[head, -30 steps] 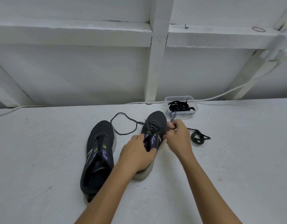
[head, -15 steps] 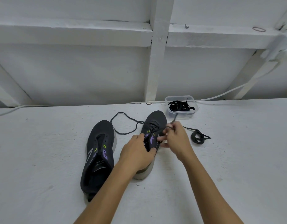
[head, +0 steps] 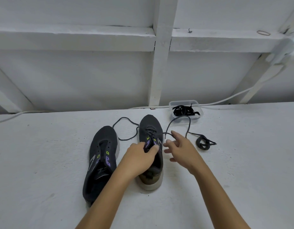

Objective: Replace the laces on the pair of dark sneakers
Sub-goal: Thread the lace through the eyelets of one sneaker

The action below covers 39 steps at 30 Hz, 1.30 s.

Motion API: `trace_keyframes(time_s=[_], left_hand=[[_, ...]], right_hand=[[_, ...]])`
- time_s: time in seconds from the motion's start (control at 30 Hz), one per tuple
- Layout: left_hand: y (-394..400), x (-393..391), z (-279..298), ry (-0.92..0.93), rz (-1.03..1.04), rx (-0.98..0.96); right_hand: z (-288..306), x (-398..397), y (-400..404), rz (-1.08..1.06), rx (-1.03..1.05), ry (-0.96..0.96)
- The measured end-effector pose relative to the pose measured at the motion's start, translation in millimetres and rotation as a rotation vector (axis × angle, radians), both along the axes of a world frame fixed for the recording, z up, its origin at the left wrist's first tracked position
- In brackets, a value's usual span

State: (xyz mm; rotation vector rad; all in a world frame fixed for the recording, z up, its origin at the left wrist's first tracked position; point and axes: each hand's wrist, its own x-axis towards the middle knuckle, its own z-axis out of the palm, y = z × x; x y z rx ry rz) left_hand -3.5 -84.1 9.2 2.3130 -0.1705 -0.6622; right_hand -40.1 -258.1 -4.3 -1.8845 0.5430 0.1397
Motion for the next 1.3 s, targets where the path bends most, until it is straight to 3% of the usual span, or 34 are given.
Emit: trace_keyframes(time_s=[0.13,0.27,0.53,0.7,0.9,1.17,1.3], left_hand=[[6.0,2.4,-7.1,-0.011,0.068,-0.081],[10.3,0.3,-16.0,0.036,0.182,-0.221],[0.8,20.8,-8.0,-0.175,0.274,-0.173],[-6.9,30.3,-6.8,-0.197,0.224,-0.074],[-8.8,50.7,7.8,-0.214,-0.064,0.075],[-6.4,70.3,3.6,0.005,0.050,-0.115],[0.9,68.7,1.9,-0.023,0.053,-0.124]], right_hand=[[3.7,-2.4,5.7,0.043,0.001,-0.009],[14.1,-2.3,9.6,0.113,-0.143,0.004],[17.1,-8.3,23.5,0.174,-0.328,0.055],[14.5,-7.8,35.9,0.227,-0.432,0.049],[13.3,-6.0,45.2,0.234,-0.537,0.075],[9.3,-4.7,49.5,0.216,-0.571,0.078],[8.5,-5.2,50.0,0.169,-0.532,0.053]])
